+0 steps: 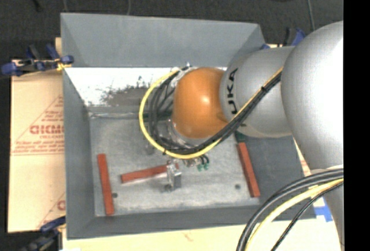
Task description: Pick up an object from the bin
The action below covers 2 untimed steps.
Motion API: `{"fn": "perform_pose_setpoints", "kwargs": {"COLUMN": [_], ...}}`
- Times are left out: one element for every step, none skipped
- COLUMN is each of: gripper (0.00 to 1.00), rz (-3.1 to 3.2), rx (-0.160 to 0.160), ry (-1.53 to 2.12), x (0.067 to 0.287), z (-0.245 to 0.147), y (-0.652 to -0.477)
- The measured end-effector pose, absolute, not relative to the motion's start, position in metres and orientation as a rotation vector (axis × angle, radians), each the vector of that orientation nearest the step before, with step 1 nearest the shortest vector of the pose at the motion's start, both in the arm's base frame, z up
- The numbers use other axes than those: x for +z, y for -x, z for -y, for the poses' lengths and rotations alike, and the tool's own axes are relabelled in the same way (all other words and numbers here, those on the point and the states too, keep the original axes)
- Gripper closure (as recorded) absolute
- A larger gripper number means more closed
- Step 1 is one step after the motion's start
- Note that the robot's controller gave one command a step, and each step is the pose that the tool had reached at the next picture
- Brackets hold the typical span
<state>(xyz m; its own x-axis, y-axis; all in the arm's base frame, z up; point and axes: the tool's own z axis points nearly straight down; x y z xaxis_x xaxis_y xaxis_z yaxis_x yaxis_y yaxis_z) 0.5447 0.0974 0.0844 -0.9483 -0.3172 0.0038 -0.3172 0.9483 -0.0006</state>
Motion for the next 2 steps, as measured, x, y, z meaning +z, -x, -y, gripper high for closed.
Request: {"fn": "perform_pose_setpoints", "kwargs": {"gripper": [1.0, 1.0], "rz": [3.105, 3.121], "rx": [-0.002, 0.001], "ry": [-0.498, -0.459], "x": [0.089, 0.285], "z": [-0.098, -0.111], "y": [-0.546, -0.553]}}
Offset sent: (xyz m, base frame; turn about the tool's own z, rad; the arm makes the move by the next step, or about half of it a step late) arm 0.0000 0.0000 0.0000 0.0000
